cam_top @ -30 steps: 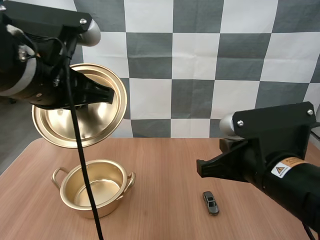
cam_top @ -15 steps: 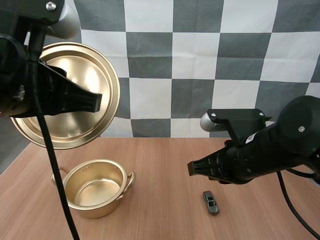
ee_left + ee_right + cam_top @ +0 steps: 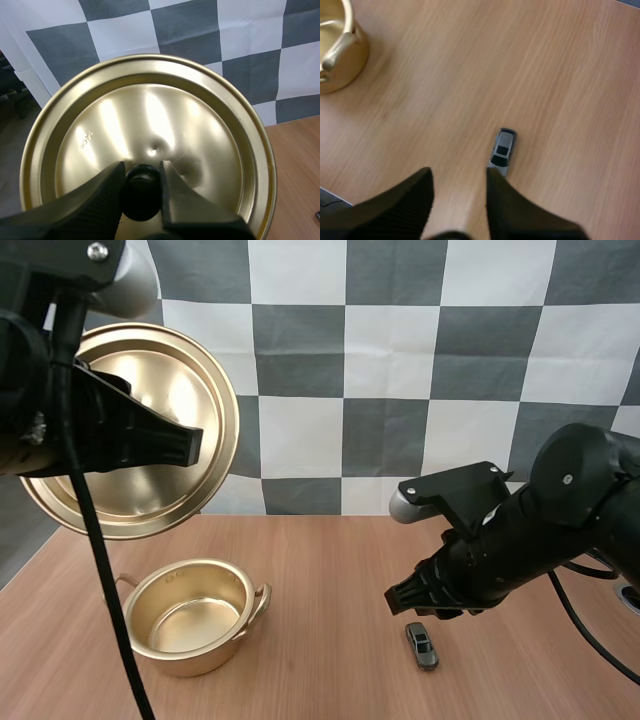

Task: Open the pot, put the car inside, and close it

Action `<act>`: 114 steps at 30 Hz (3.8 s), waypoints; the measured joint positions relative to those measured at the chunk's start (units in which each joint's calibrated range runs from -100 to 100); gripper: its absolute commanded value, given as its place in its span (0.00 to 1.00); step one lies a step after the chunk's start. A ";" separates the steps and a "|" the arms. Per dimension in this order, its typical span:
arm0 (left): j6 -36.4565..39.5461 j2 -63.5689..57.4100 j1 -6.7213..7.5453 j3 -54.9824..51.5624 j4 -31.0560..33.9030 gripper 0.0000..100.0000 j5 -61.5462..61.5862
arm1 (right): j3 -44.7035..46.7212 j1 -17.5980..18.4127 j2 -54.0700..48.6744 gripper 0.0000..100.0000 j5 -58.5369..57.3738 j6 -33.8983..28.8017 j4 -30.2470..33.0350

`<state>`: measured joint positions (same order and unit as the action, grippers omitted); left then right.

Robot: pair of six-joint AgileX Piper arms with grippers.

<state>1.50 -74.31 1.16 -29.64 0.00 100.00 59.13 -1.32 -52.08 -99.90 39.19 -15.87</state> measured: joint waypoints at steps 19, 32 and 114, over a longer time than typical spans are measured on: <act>-0.10 0.00 0.00 0.00 0.00 0.00 0.00 | 0.13 0.00 0.41 1.00 16.20 2.97 1.66; -0.10 0.00 0.00 0.00 0.00 0.00 0.00 | 0.13 0.00 20.70 1.00 2.27 1.06 3.68; -0.10 0.00 0.00 0.00 0.00 0.00 0.00 | 0.26 0.00 46.28 0.91 27.58 6.52 2.46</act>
<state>1.40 -74.31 1.16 -29.64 0.00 100.00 59.38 -1.32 -5.80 -72.33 45.71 -13.40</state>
